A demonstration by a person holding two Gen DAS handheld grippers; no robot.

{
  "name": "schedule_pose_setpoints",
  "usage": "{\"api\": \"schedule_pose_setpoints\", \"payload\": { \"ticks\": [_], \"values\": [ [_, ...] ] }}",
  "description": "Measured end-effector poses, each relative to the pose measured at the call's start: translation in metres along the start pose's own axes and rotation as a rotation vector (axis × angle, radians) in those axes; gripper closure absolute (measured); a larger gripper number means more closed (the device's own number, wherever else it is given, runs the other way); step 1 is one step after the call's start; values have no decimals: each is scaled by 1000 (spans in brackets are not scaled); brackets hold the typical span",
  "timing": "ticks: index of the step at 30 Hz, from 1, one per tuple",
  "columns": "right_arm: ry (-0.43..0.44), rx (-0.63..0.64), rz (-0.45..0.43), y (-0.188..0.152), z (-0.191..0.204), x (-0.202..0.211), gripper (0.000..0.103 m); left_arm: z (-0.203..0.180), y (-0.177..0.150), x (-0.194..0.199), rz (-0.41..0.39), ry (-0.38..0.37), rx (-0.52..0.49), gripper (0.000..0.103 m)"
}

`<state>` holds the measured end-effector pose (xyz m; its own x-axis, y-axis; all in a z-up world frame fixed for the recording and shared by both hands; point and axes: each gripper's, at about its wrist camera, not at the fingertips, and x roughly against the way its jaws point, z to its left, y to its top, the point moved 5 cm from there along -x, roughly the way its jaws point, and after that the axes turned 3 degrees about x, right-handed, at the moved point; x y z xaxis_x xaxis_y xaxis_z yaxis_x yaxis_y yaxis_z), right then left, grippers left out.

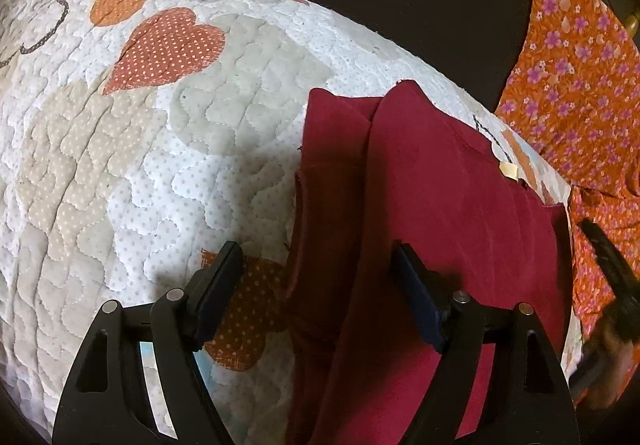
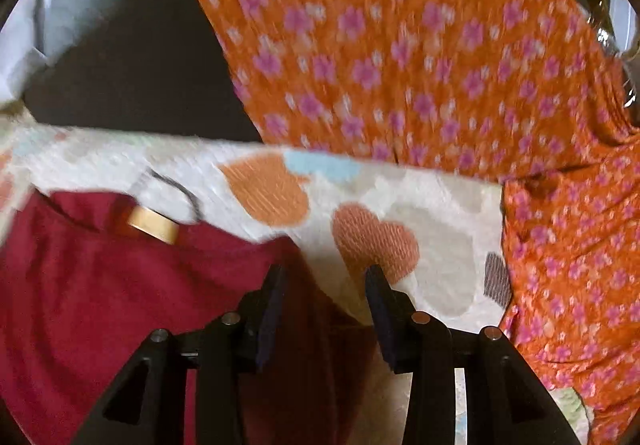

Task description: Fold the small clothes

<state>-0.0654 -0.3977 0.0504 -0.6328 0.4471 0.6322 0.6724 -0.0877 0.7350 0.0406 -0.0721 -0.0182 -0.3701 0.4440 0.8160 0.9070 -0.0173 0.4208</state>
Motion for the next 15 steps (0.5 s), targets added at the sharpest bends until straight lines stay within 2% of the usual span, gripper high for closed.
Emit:
{"api": "schedule_pose_setpoints", "payload": {
  "ticks": [1, 3, 5, 7, 10, 11, 14, 15],
  "values": [
    [40, -3, -38, 4, 5, 11, 58, 0, 0, 0, -5, 0, -1, 24],
    [186, -21, -86, 4, 22, 25, 55, -1, 1, -1, -11, 2, -10, 23],
    [423, -65, -12, -2, 52, 20, 55, -2, 2, -2, -14, -3, -11, 22],
    [536, -94, 58, -7, 74, 9, 55, -2, 4, -4, -21, -19, -5, 21],
    [525, -81, 105, -15, 98, -7, 55, -4, 5, -6, -34, -32, -9, 17],
    [518, -73, 112, -17, 105, -9, 55, -6, 5, -7, -38, -38, -18, 13],
    [512, -59, 93, -19, 112, -7, 53, -12, 4, -11, -56, -60, -40, 1],
    [515, -60, 94, -18, 112, -7, 53, -14, 3, -12, -61, -64, -48, 1]
  ]
}}
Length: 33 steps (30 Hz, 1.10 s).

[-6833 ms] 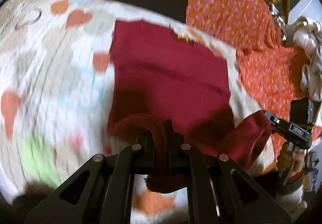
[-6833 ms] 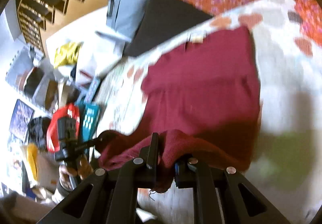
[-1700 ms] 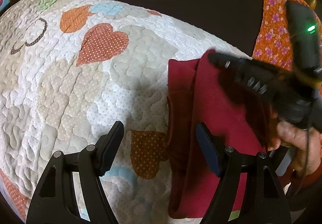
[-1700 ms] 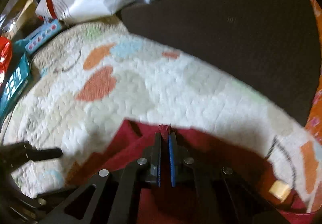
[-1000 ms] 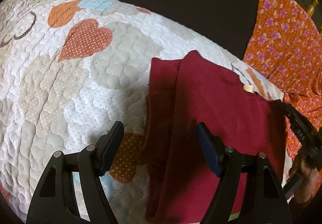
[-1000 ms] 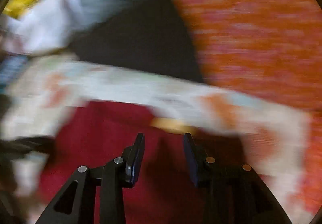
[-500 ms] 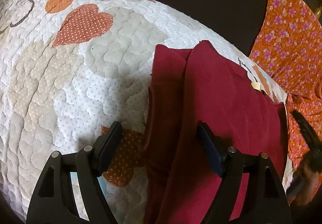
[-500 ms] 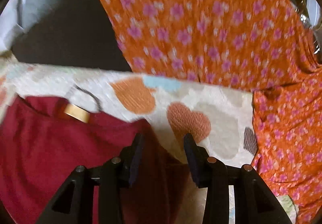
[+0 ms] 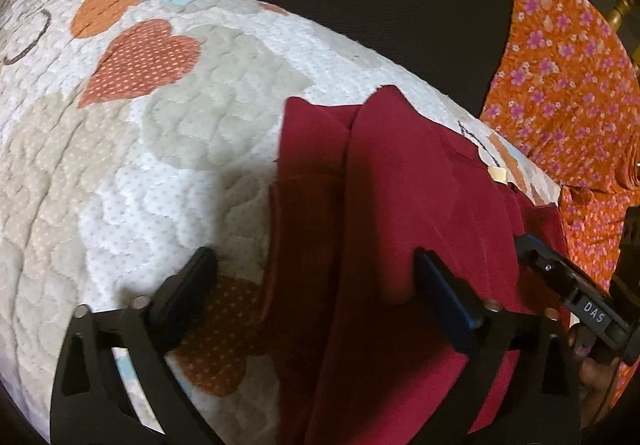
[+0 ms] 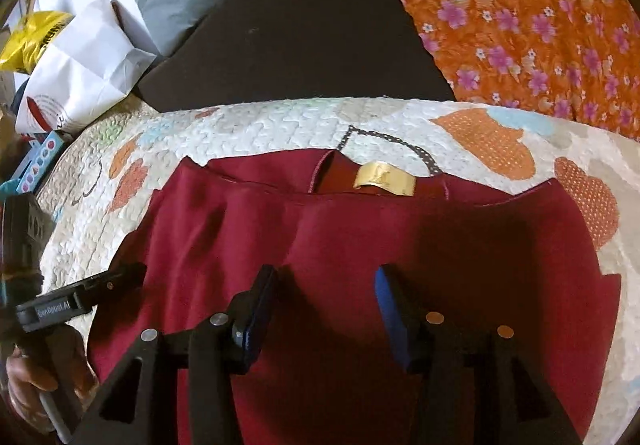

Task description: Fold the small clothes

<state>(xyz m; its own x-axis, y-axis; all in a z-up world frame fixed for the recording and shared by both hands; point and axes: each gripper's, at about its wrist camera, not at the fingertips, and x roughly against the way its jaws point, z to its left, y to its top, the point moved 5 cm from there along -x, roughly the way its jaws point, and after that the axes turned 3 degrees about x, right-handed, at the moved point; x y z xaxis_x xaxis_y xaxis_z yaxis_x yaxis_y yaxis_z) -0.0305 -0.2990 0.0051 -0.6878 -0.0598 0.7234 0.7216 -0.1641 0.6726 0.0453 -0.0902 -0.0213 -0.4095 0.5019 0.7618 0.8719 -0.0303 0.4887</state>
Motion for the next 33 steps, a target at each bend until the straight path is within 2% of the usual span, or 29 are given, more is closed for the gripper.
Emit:
{"api": "schedule_pose_setpoints", "payload": {
  "ticks": [3, 4, 5, 6, 7, 8, 9, 12, 15, 18, 20, 22, 26, 30, 33],
  "values": [
    [11, -11, -1, 2, -6, -2, 53, -3, -2, 0, -20, -8, -17, 3],
    [13, -15, -3, 1, -6, 0, 53, -4, -2, 1, -18, -28, -14, 8],
    [15, -21, -4, 1, -7, 0, 54, -6, -1, 2, -13, -69, 2, 37],
    [21, -27, -6, 0, -6, 1, 54, -6, -1, 1, 10, -108, 25, 61],
    [40, -39, -8, 0, -5, 4, 54, -6, 0, 1, 21, -125, 53, 62],
    [49, -45, -9, 0, -3, 5, 54, -6, 1, 4, 4, -131, 72, 76],
    [54, -46, -11, 1, -1, 8, 54, -10, 2, 9, -8, -148, 71, 79],
    [84, -32, -33, 5, 10, 18, 54, -30, 2, 29, -58, -208, 18, 79],
    [135, -36, -97, 17, 23, 35, 53, -60, -3, 43, -93, -255, -89, 79],
    [266, -110, -117, 35, 36, 39, 41, -70, -9, 38, -84, -236, -131, 79],
    [363, -174, -101, 43, 45, 33, 27, -71, -11, 35, -78, -234, -130, 79],
    [403, -220, -59, 48, 54, 21, 25, -71, -10, 36, -80, -243, -125, 79],
    [371, -124, 79, 52, 89, -9, 25, -76, -14, 39, -86, -228, -154, 79],
    [342, 8, 145, 55, 118, -21, 25, -81, -16, 41, -90, -228, -159, 79],
    [234, 129, 226, 52, 132, -37, 29, -86, -18, 42, -85, -219, -176, 79]
  ]
}}
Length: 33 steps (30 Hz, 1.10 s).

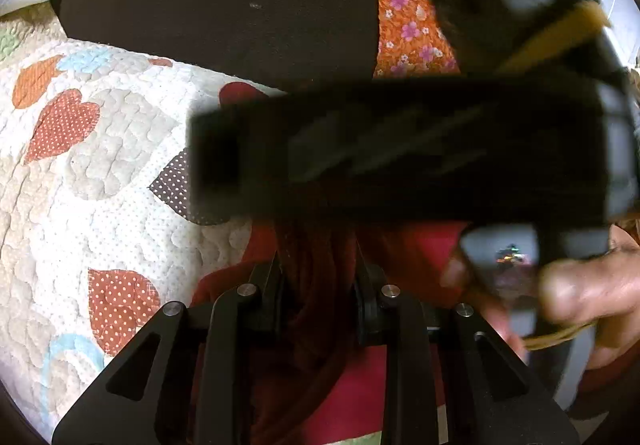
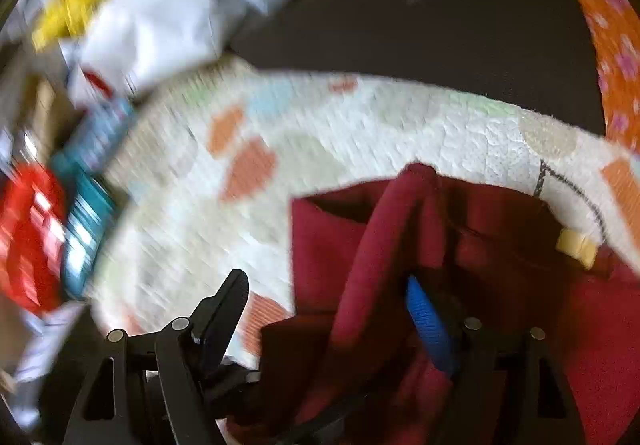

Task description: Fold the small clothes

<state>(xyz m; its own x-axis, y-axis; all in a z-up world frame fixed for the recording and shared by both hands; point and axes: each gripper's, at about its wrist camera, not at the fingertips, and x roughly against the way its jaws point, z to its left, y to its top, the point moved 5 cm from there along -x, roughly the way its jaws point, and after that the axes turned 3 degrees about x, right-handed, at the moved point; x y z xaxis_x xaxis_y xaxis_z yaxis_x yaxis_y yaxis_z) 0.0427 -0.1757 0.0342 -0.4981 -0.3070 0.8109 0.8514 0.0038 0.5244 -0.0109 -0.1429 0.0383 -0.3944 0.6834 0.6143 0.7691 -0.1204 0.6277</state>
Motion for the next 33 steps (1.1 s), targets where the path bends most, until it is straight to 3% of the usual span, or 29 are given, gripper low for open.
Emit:
{"api": "schedule_pose_setpoints", "payload": {
  "ticks": [2, 5, 8, 10, 12, 14, 17, 19, 22, 24, 26, 28, 30, 31, 32, 33],
  "values": [
    [-55, 65, 12, -3, 5, -7, 63, -4, 0, 1, 9, -2, -10, 79],
    [-72, 72, -81, -15, -4, 18, 78, -22, 8, 14, 23, -86, -32, 78],
    [-44, 27, -207, -29, -29, 62, 84, -52, 17, 46, 30, -283, -81, 73],
    [-70, -2, -242, -41, -49, 84, 85, -66, 17, 67, 11, -361, -116, 63],
    [-103, -34, -265, -51, -80, 115, 85, -72, 15, 85, -30, -360, -178, 48],
    [-146, -63, -264, -65, -110, 134, 85, -76, 13, 83, -44, -335, -207, 46],
    [-240, -132, -234, -90, -156, 139, 85, -79, 8, 49, 38, -338, -137, 46],
    [-257, -188, -209, -105, -178, 132, 85, -86, -6, 28, 106, -325, -123, 46],
    [-146, -297, -213, -124, -199, 120, 84, -98, -29, 18, 153, -305, -180, 46],
    [-71, -362, -266, -126, -205, 126, 76, -110, -37, 10, 175, -313, -211, 46],
    [-7, -401, -334, -127, -209, 135, 54, -118, -48, 6, 199, -319, -236, 46],
    [39, -414, -362, -124, -209, 135, 48, -128, -55, 2, 215, -323, -266, 46],
    [28, -415, -328, -118, -211, 124, 48, -130, -64, -2, 221, -321, -281, 46],
    [24, -405, -300, -117, -211, 115, 54, -130, -67, -5, 232, -321, -284, 46],
    [14, -404, -283, -116, -213, 110, 71, -129, -71, -7, 246, -321, -283, 46],
    [4, -401, -273, -117, -212, 107, 79, -129, -75, -9, 257, -324, -282, 46]
  ]
}}
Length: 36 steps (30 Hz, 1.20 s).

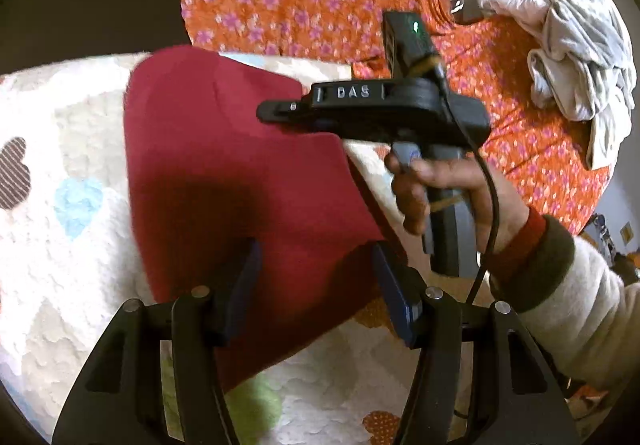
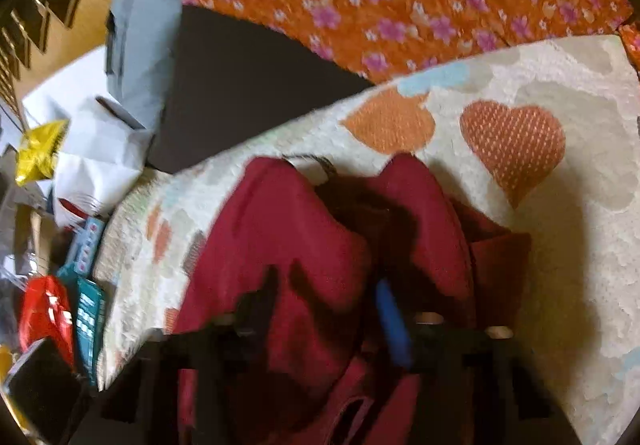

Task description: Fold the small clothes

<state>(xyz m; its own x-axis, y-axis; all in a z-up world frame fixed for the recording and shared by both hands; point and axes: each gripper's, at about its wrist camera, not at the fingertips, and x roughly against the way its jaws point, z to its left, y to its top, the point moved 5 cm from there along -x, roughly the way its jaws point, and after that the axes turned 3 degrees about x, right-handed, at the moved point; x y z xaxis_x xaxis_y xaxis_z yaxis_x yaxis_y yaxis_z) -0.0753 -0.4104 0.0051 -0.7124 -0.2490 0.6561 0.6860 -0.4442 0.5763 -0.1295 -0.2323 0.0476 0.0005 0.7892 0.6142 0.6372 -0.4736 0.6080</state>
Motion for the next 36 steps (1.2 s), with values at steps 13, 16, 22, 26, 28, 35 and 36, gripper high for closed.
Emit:
{"api": "schedule_pose_setpoints", "payload": {
  "ticks": [13, 16, 22, 26, 28, 35, 36],
  "values": [
    [-316, 167, -17, 11, -12, -1, 88, -24, -15, -26, 57, 18, -83, 46],
    [-225, 15, -65, 14, -16, 21, 70, -30, -20, -20, 71, 17, -102, 46],
    [-53, -45, -108, -27, 16, 98, 54, -31, -15, -1, 56, 22, -96, 46],
    [-13, -60, -45, -62, 30, 96, 54, -25, -13, 17, 31, 89, -132, 46],
    [10, -70, -20, -77, 34, 88, 54, -20, -12, 23, 16, 127, -134, 46],
    [-44, -118, -22, -103, 22, 70, 50, -9, -22, 2, 73, 204, -148, 46],
    [-35, -128, -32, -101, 20, 68, 46, -9, -23, 0, 76, 211, -155, 46]
  ]
}}
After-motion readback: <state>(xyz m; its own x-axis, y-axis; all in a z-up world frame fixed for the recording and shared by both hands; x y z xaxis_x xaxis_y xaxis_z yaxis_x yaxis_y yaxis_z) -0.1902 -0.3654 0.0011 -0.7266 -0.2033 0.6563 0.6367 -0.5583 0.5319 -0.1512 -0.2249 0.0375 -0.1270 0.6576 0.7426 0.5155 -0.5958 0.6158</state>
